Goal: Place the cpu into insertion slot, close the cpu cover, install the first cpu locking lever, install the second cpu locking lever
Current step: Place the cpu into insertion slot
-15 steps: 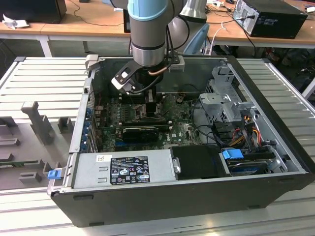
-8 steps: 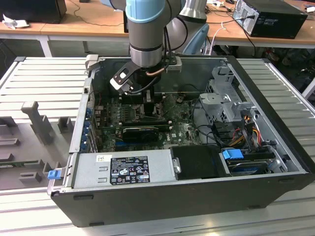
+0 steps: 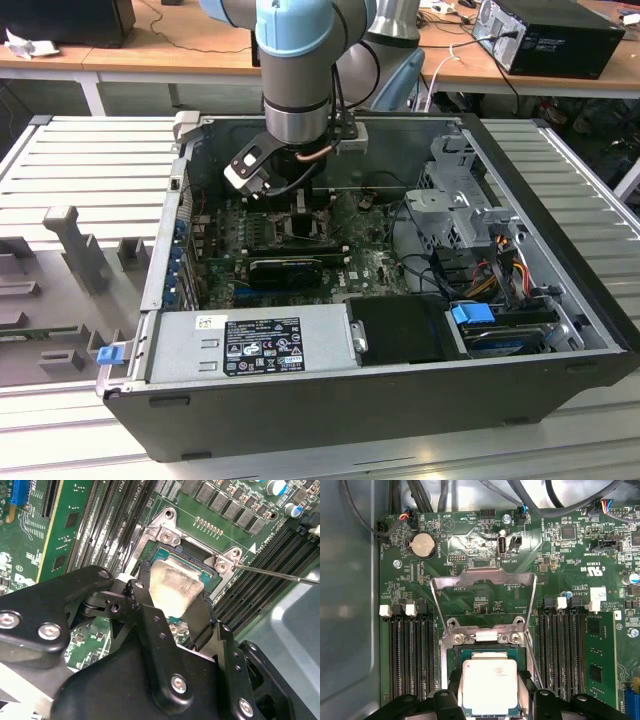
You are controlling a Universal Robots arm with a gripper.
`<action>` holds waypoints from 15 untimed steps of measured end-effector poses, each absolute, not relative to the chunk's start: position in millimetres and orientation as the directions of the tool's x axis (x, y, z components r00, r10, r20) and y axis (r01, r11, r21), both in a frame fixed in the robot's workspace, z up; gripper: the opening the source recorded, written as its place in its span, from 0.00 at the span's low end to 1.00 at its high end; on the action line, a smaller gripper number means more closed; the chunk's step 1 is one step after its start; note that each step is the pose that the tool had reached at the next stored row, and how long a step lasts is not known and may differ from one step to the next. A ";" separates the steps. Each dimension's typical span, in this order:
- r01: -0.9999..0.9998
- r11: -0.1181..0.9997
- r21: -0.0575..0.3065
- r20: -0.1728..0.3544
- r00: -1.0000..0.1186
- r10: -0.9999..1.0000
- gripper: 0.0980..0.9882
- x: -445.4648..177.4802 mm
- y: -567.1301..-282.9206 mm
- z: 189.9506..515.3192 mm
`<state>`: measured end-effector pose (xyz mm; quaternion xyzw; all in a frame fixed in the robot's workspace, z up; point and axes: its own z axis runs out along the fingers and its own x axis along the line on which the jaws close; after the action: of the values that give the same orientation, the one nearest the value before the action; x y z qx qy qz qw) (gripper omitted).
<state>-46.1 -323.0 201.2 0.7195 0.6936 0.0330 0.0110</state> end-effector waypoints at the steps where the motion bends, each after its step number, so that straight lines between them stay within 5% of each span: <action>1: 0.997 -0.038 0.062 0.032 0.036 0.999 0.48 -46.1 -323.0 201.2; 5: 0.997 -0.038 0.062 0.033 0.036 0.999 0.48 -46.0 -322.9 201.0; 7: 0.997 -0.037 0.062 0.033 0.036 0.999 0.63 -45.5 -322.9 201.1; 15: 0.998 -0.034 0.060 0.045 0.031 0.998 0.63 -42.1 -320.6 200.9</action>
<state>-42.1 -320.6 200.9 0.7181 0.6949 0.0373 0.0060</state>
